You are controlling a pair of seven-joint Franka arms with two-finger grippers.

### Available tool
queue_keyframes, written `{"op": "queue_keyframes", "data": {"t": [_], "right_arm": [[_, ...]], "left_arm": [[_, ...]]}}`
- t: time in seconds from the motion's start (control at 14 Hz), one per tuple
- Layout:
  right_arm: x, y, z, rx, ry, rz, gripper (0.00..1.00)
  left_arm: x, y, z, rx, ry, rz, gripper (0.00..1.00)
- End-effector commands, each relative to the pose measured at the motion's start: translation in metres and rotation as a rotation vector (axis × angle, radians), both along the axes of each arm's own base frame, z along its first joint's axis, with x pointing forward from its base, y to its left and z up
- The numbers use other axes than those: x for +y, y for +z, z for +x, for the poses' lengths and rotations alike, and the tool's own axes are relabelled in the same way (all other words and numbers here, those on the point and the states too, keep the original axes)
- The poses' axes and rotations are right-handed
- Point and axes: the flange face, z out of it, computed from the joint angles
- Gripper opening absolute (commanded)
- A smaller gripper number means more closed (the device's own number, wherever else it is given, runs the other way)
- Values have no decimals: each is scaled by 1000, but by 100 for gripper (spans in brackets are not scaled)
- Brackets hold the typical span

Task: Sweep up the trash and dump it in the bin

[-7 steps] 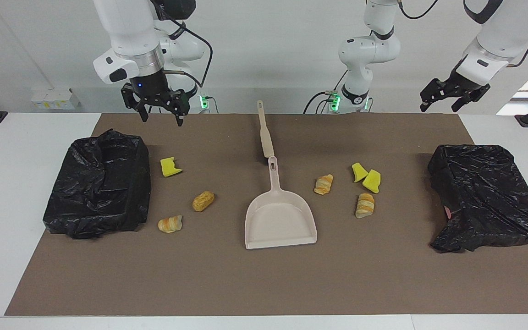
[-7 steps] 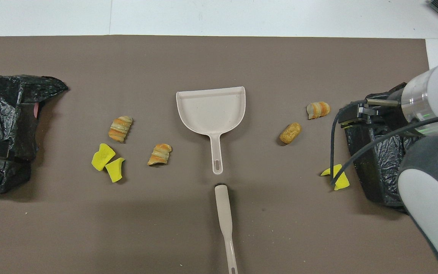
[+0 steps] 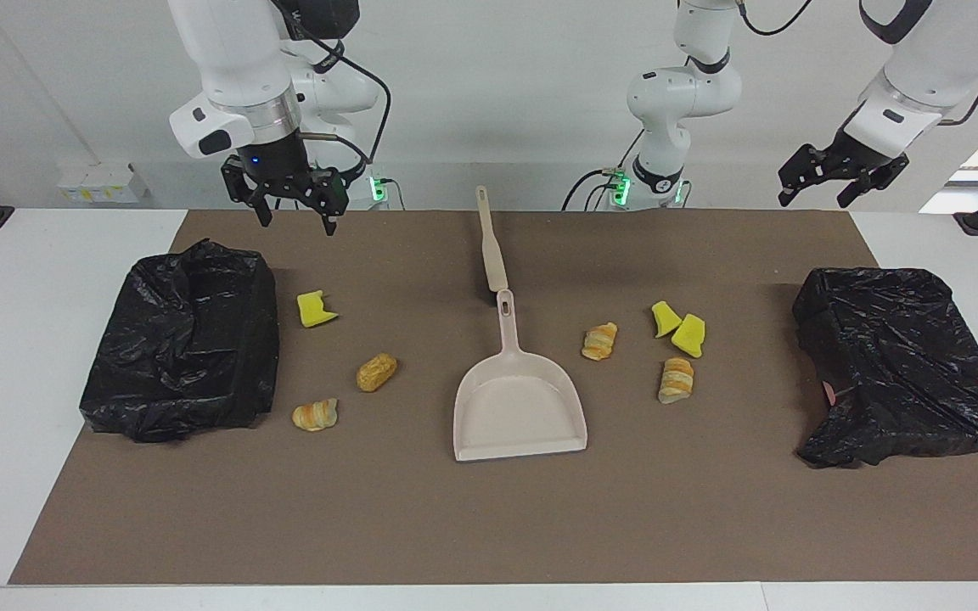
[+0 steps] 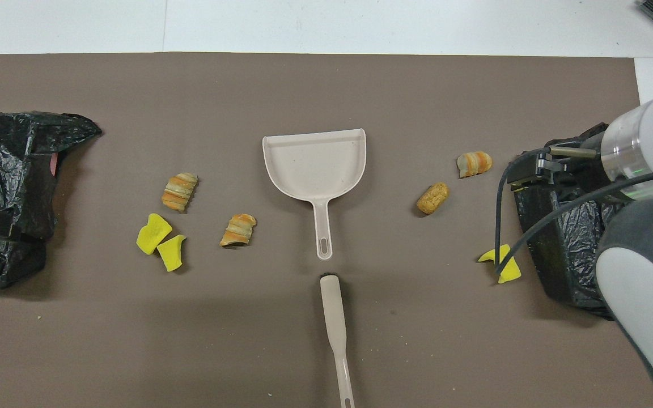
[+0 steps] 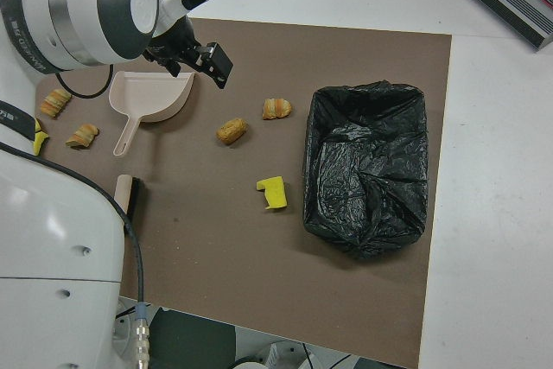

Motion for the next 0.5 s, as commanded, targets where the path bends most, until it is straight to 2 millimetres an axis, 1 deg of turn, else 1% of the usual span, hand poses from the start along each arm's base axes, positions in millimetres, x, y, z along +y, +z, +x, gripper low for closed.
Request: {"op": "queue_keyframes", "data": {"t": [0.0,0.43], "right_arm": [[-6,-1,-4,16,19,16,100],[-6,-1,-4,19,19,15,100]], "left_arm": [[3,3,-6,4,-15,15,100],[2,3,-6,7,-18,17,100]]}}
